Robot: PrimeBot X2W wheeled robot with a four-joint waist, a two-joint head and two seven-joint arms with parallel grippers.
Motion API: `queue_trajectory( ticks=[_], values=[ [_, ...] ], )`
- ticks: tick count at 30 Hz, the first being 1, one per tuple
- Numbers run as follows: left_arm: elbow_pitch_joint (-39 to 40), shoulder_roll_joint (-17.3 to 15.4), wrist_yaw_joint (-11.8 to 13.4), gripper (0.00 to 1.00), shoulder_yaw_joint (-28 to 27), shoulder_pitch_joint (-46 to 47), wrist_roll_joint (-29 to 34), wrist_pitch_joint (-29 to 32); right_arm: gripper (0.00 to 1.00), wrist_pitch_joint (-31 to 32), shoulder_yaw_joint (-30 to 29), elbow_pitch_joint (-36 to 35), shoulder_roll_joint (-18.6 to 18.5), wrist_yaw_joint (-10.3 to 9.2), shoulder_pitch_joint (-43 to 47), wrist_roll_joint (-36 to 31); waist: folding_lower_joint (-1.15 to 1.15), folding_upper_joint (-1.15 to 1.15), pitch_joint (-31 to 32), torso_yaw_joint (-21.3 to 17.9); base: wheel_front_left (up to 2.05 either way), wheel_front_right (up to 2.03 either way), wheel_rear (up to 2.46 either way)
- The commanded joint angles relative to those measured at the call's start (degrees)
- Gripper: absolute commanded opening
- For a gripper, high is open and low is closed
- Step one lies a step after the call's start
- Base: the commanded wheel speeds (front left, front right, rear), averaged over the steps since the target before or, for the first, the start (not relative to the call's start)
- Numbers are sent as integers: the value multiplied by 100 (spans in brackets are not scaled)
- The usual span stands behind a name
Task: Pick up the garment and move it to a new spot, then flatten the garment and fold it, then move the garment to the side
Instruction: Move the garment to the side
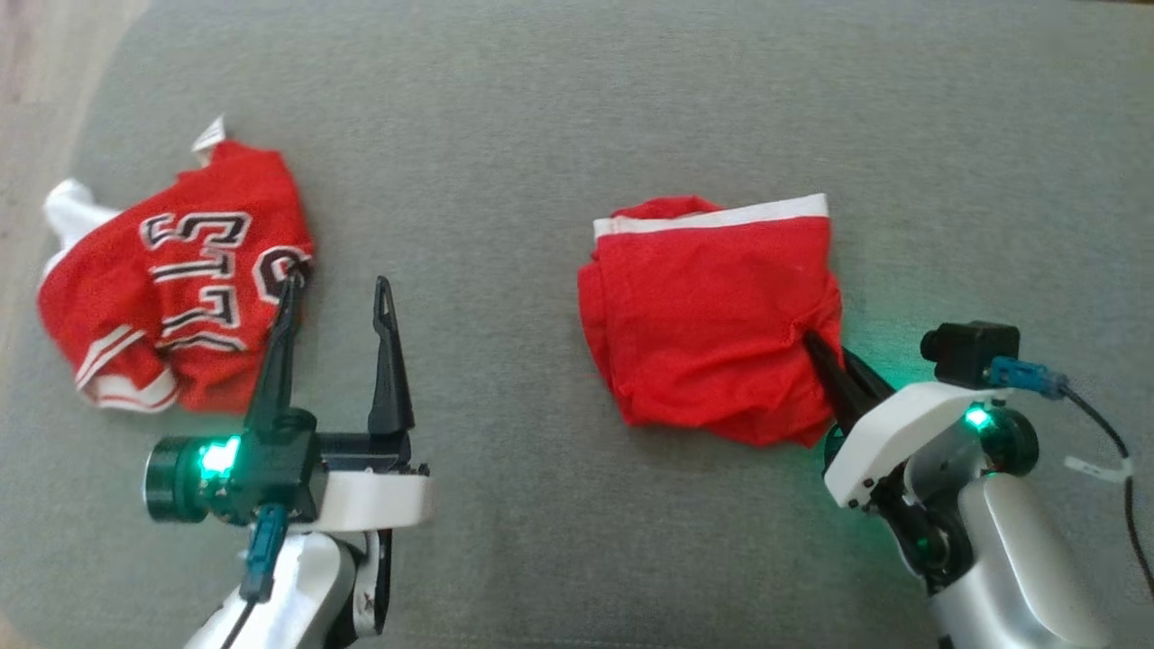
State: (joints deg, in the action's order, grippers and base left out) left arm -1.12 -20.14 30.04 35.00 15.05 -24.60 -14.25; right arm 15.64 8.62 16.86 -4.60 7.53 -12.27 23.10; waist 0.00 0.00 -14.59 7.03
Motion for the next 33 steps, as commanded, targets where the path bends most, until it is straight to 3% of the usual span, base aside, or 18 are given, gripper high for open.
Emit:
queue_trajectory(
  ticks=[1, 11, 16, 23, 24, 33],
  values=[
    [191, -95, -42, 100, -272, 162, 73, -53, 0, -111, 126, -294, -130, -4, -59, -12, 0, 0, -21, -246, 0, 0, 0],
    [268, -41, -149, 100, -414, 255, 178, -71, 0, -275, -49, -522, -833, -4, -143, 103, 0, 0, -325, -1438, 0, 0, 0],
    [231, 50, -275, 100, -322, 554, 287, -72, 0, -318, -406, -202, -1343, -4, -451, 149, 0, 0, -670, -1766, 0, 0, 0],
    [72, 307, -494, 100, -51, 1122, 460, -72, 0, -671, -1110, 830, -2247, -4, -1159, 207, 0, 0, -1168, -1751, 0, 0, 0],
    [72, 307, -494, 100, -51, 1122, 460, -72, 0, -671, -1110, 830, -2247, -4, -1159, 207, 0, 0, -1168, -1751, 0, 0, 0],
    [-105, 613, -712, 100, 167, 1597, 639, -73, 0, -1294, -2085, 2385, -3362, -4, -1804, -8, 0, 0, -1552, -1443, 0, 0, 0]
  ],
)
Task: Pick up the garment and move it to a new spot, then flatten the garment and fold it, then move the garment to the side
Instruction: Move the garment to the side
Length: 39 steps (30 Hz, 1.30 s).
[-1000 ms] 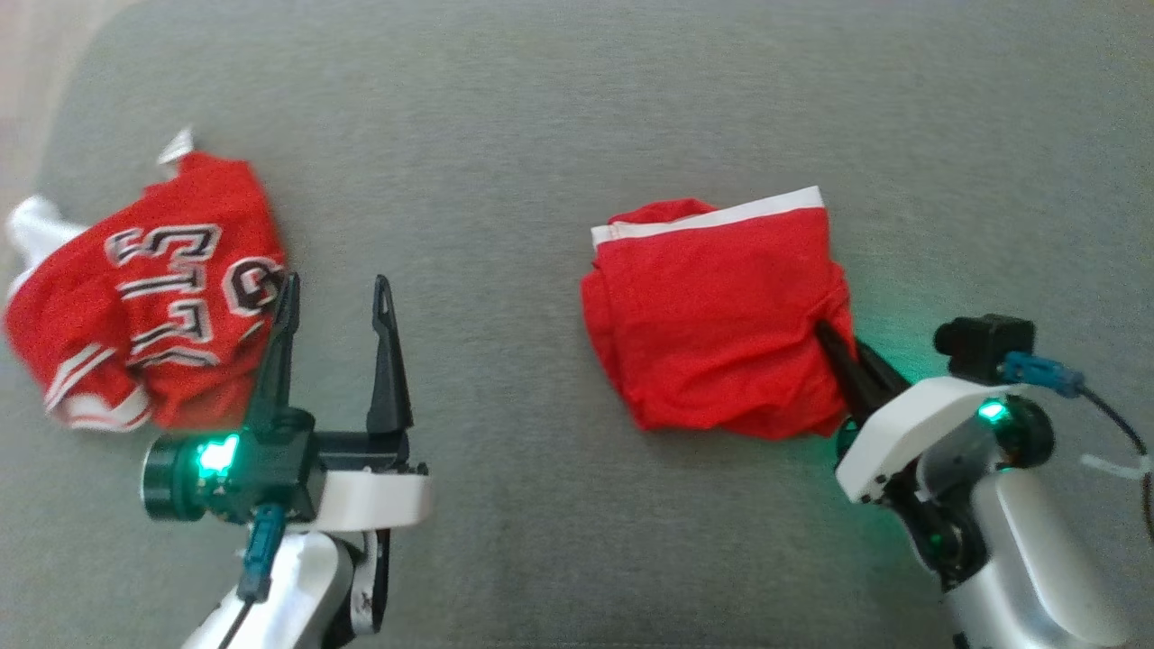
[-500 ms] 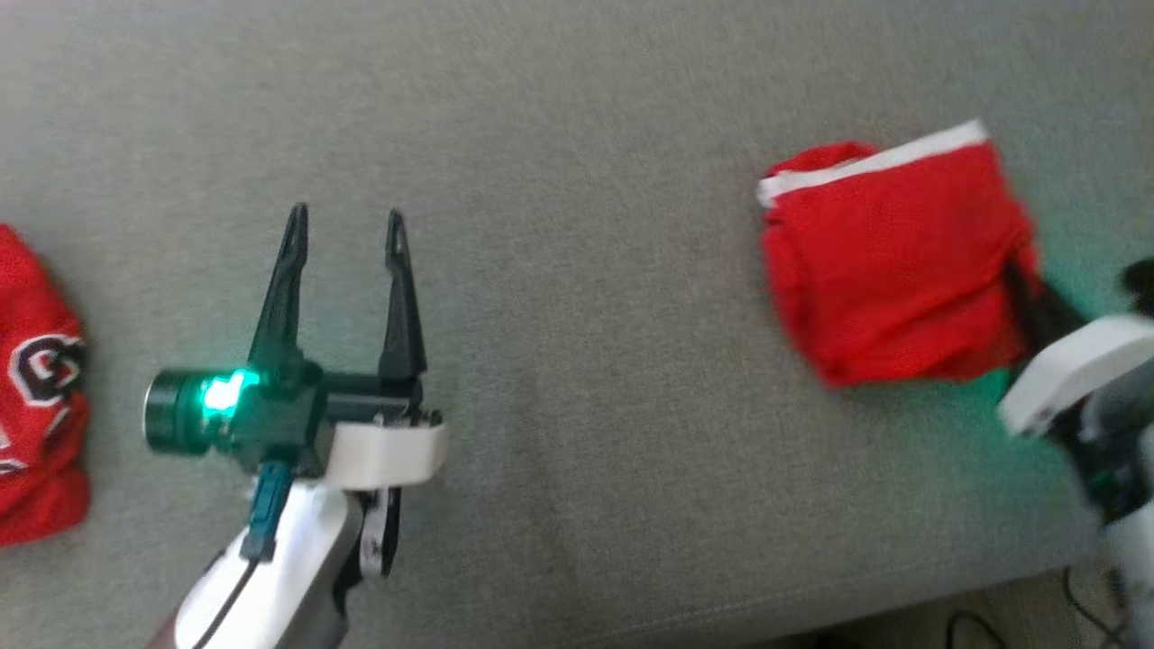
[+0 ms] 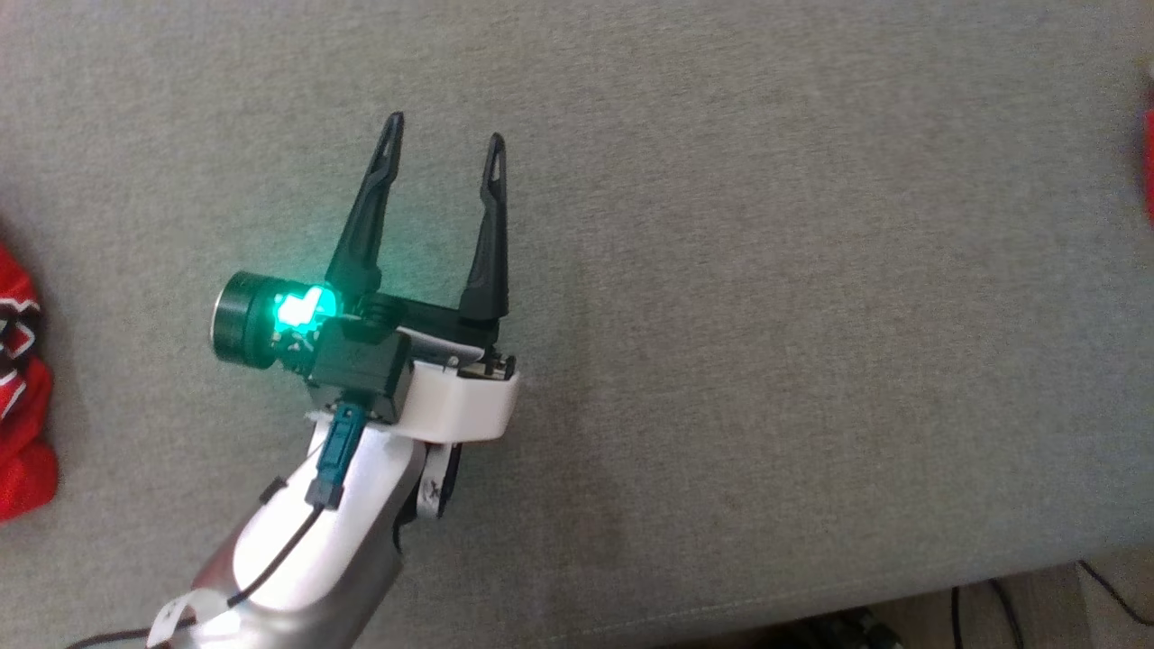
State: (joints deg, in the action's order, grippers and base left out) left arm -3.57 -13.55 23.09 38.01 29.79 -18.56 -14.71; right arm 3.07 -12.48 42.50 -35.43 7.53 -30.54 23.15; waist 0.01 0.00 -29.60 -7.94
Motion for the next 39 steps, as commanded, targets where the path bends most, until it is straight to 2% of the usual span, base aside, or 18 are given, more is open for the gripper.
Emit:
queue_trajectory(
  ticks=[1, 2, 3, 10, 16, 20, 23, 26, 32, 35, 39],
  values=[
    [135, -26, -36, 100, -129, 140, 48, -28, 10, -128, -31, -18, -340, -4, -57, -32, -1, 0, -72, 78, 0, 0, 0],
    [127, -8, -52, 100, -127, 149, 57, -28, 47, -200, -81, 149, -388, -4, -137, -56, -1, 0, -86, 97, 0, 0, 0],
    [118, 7, -66, 100, -130, 151, 61, -29, 100, -276, -141, 311, -423, -4, -223, -83, -1, 0, -98, 114, 0, 0, 0],
    [66, 86, -142, 100, -183, 100, 79, -29, 100, -720, -264, 1100, -418, -4, -494, -286, -1, 0, -21, 230, 0, 0, 0],
    [90, 4, -104, 100, -449, -181, 75, -29, 100, -1349, -153, 722, 47, -4, -511, -315, -1, 0, 355, 162, 0, 0, 0],
    [209, -28, -127, 100, -702, -464, 79, -29, 100, -1491, -71, -76, 435, -4, -227, -420, -1, 0, 650, 216, 0, 0, 0],
    [298, -42, -152, 100, -885, -652, 163, -29, 100, -1443, -110, -950, 792, -4, 206, -565, -1, 0, 833, 357, 0, 0, 0],
    [366, -38, -162, 100, -1139, -870, 232, -29, 100, -1200, -89, -2008, 1299, -4, 694, -719, -1, 0, 973, 482, 0, 0, 0],
    [465, 15, -206, 100, -1681, -1314, 436, -29, 100, -625, 351, -3907, 2264, -4, 1532, -940, -1, 0, 1294, 775, 0, 0, 0],
    [463, 0, -293, 100, -1932, -1481, 552, -29, 100, -434, 586, -4502, 2477, -4, 1796, -966, -1, 0, 1415, 896, 0, 0, 0],
    [430, -19, -390, 100, -2143, -1656, 636, -29, 100, -345, 704, -4877, 2614, -4, 1999, -953, -1, 0, 1531, 964, 0, 0, 0]
  ],
)
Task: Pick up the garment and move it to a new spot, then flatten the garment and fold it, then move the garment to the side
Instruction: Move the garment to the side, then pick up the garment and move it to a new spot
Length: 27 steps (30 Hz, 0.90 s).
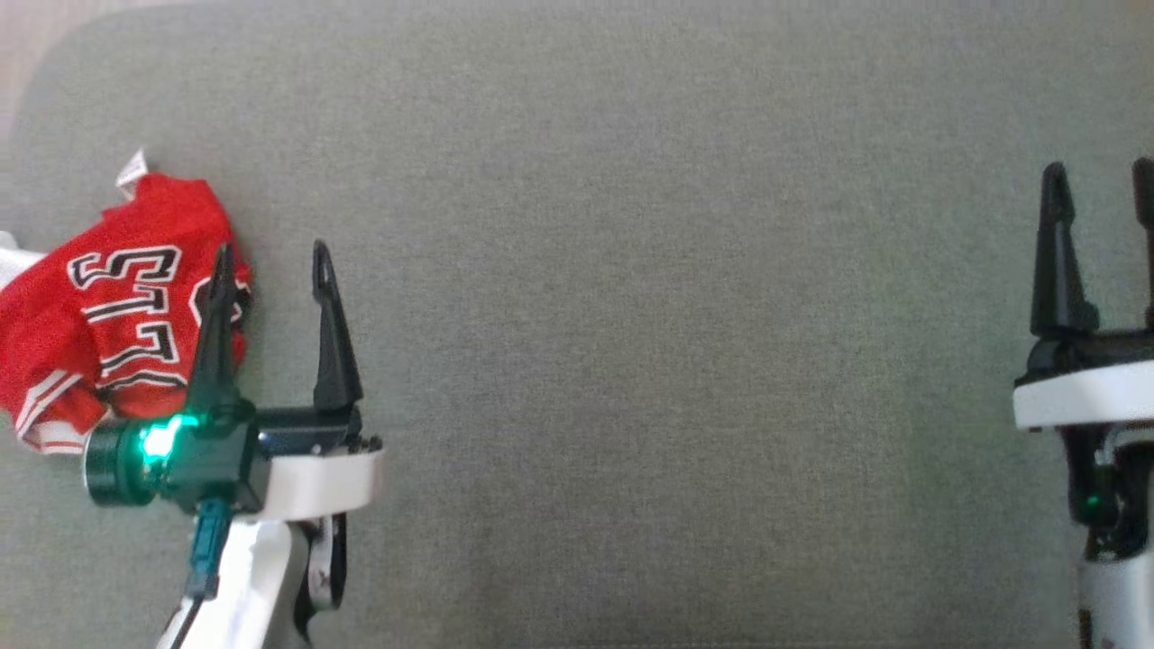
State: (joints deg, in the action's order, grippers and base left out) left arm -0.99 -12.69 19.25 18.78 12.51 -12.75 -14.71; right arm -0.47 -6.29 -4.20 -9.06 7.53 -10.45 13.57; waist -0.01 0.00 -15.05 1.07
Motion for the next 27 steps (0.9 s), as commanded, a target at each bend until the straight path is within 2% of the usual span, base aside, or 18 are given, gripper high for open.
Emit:
queue_trajectory(
  ticks=[1, 9, 19, 27],
  values=[
    [123, -117, -58, 100, -273, 4, 53, -29, 100, 30, 120, -296, 22, -4, 63, 7, 1, 0, 121, 72, 0, 0, 0],
    [-429, -283, -494, 100, -420, -519, -161, -7, 100, 224, 300, -555, 330, -4, 798, -64, 1, 0, 550, -14, 0, 0, 0],
    [-703, -517, -655, 100, -350, -691, -277, 391, 100, 429, 487, -663, 449, -4, 1338, -198, 1, 0, 909, -21, 0, 0, 0],
    [-773, -773, -798, 100, -430, -729, -348, 323, 100, 557, 580, -782, 509, -4, 1571, -214, 1, 0, 1126, -26, 0, 0, 0]
  ],
)
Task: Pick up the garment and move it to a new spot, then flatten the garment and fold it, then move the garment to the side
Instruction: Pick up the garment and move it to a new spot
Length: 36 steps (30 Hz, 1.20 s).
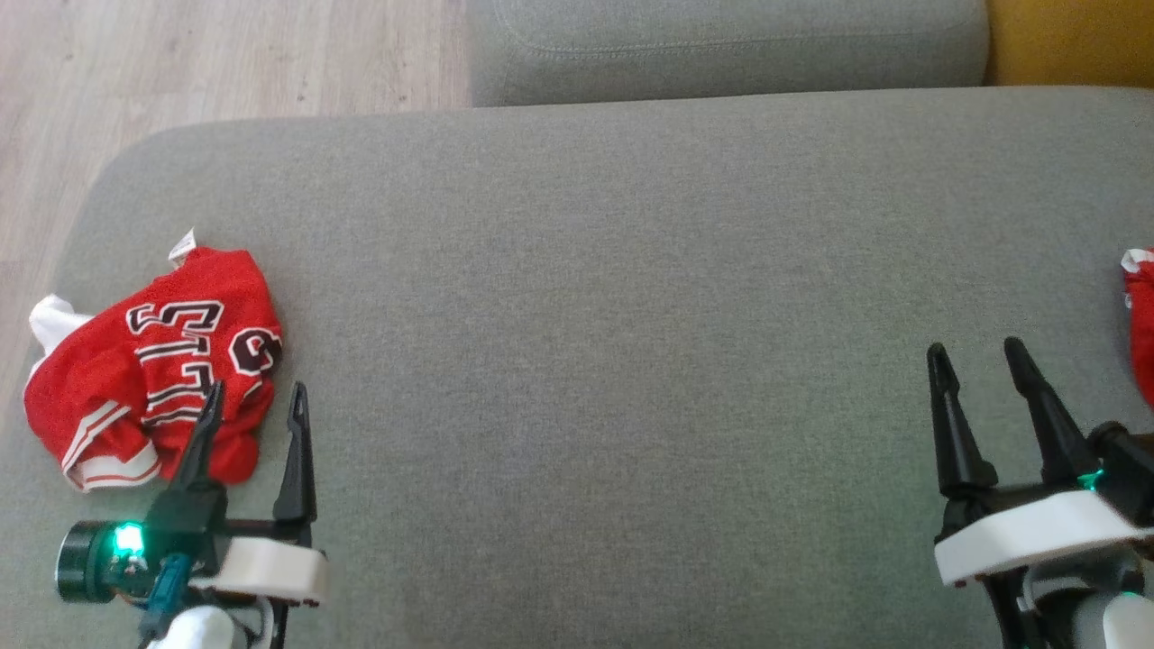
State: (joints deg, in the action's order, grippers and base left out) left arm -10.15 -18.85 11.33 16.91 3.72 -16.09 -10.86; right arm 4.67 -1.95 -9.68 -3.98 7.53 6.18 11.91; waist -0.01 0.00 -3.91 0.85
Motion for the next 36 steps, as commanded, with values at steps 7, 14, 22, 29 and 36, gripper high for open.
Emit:
queue_trajectory(
  ticks=[7, 14, 22, 29, 36],
  values=[
    [23, -188, -153, 100, -266, 103, -193, -117, 100, 113, 200, -288, 34, -4, 48, -82, 1, 0, 113, -29, 0, 0, 0],
    [-22, -158, -183, 100, -268, 90, -290, -149, 100, 150, 218, -332, 58, -4, 109, -60, 1, 0, 140, -55, 0, 0, 0],
    [-87, -166, -187, 100, -244, 111, -342, -142, 100, 163, 213, -315, 78, -4, 110, -64, 1, 0, 156, -58, 0, 0, 0],
    [-120, -157, -169, 100, -220, 190, -374, -114, 100, 161, 205, -318, 79, -4, 92, -89, 1, 0, 125, 11, 0, 0, 0],
    [-211, -13, -159, 100, -179, 430, -399, -196, 100, 200, 281, -510, -84, -4, -37, -161, 1, 0, -6, 461, 0, 0, 0]
  ],
)
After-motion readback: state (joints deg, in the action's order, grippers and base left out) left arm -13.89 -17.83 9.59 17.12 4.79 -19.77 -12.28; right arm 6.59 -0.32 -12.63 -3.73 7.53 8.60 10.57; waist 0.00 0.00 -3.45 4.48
